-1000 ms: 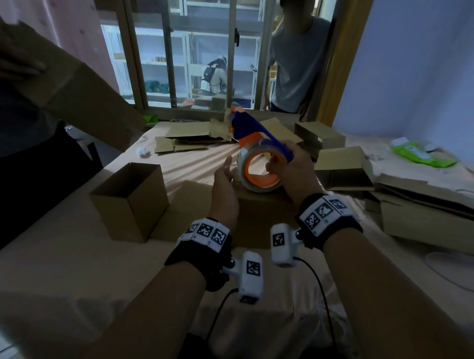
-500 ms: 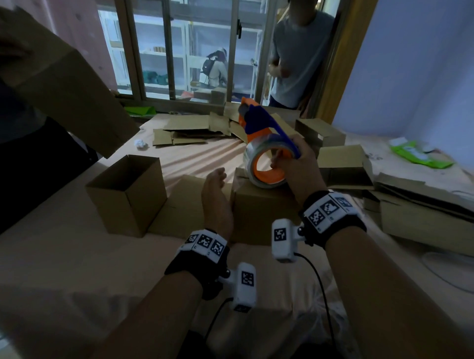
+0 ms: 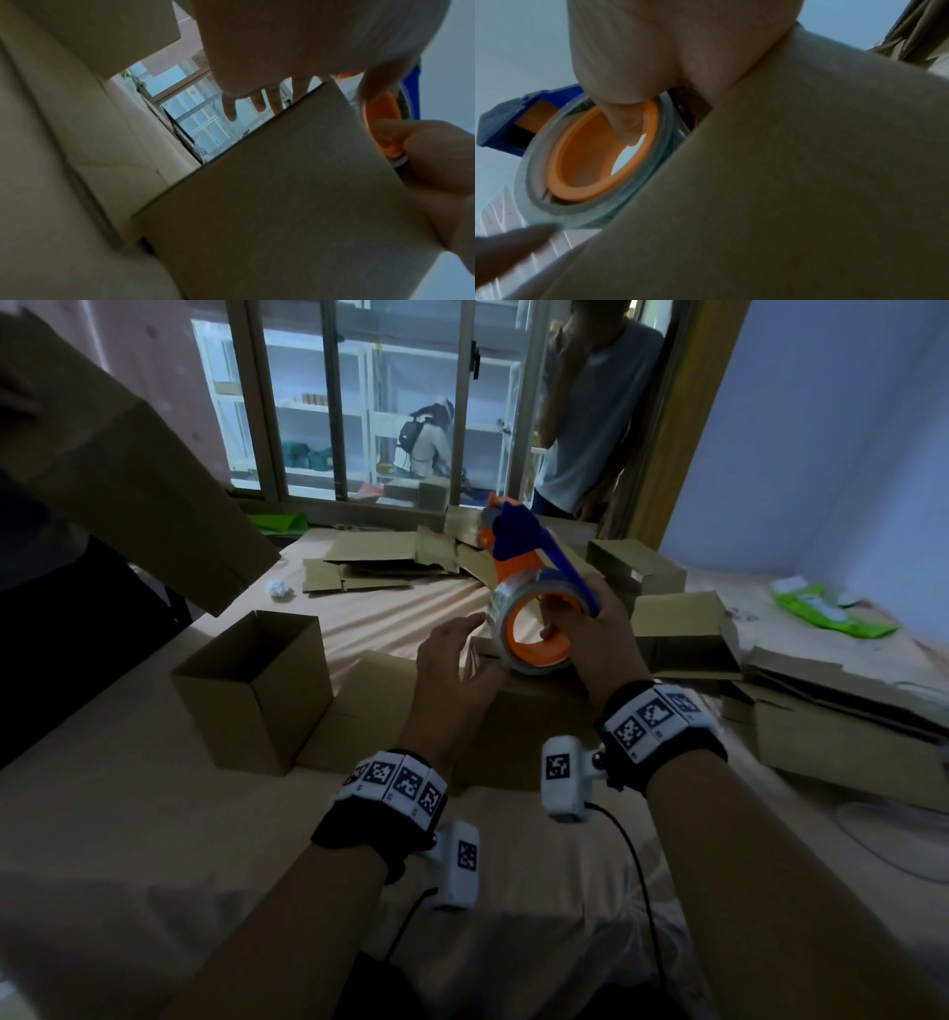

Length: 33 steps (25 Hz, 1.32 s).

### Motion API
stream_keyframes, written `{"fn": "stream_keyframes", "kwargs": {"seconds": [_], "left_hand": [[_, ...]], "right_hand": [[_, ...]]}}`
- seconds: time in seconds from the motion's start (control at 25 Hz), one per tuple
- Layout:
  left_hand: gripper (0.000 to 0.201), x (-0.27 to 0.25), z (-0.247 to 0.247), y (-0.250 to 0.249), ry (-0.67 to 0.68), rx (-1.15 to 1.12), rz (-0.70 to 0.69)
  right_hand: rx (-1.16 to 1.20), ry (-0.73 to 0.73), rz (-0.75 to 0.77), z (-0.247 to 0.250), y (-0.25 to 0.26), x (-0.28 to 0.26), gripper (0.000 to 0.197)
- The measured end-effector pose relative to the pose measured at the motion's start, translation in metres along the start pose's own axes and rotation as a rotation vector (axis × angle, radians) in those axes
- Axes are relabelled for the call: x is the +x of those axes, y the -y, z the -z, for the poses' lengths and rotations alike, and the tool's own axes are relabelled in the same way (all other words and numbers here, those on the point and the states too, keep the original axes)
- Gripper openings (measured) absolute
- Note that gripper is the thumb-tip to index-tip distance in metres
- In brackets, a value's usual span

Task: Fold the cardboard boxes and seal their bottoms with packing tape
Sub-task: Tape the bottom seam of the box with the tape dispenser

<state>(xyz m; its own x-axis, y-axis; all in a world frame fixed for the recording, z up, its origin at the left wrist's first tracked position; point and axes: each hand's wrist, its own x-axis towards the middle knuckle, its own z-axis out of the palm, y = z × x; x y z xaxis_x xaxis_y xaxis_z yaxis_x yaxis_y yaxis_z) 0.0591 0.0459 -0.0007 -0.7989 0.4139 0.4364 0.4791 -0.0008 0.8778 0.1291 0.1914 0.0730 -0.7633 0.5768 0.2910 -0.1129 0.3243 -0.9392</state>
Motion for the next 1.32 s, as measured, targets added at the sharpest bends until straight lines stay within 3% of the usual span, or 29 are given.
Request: {"fn": "stream_keyframes", "kwargs": {"seconds": [0.16,0.4,0.64,0.96,1.32], "left_hand": [[0.052,0.005,0.004,-0.008,0.052,0.020,-0.007],[0.030,0.007,0.013,-0.003,-0.197,0.038,-0.083],[0.031,0.006,0.014,0.001,-0.275,0.038,-0.112],[0.031,0.007,0.012,0.024,-0.207,0.096,-0.118],[0.037,0.002,0.010,0.025,-0.124,0.250,-0.136]], "right_hand": [[0.014,-0.004,-0.011,0.000,0.000,0.000,0.016],[0.027,-0.009,-0.011,-0.001,0.000,0.001,0.015],[0.011,-0.001,-0.020,0.000,-0.001,0.001,0.019],[-0.032,0.008,0.005,0.000,0.000,-0.001,0.024],[-0.107,-0.052,0.161,-0.001,0.001,-0.003,0.032]]}}
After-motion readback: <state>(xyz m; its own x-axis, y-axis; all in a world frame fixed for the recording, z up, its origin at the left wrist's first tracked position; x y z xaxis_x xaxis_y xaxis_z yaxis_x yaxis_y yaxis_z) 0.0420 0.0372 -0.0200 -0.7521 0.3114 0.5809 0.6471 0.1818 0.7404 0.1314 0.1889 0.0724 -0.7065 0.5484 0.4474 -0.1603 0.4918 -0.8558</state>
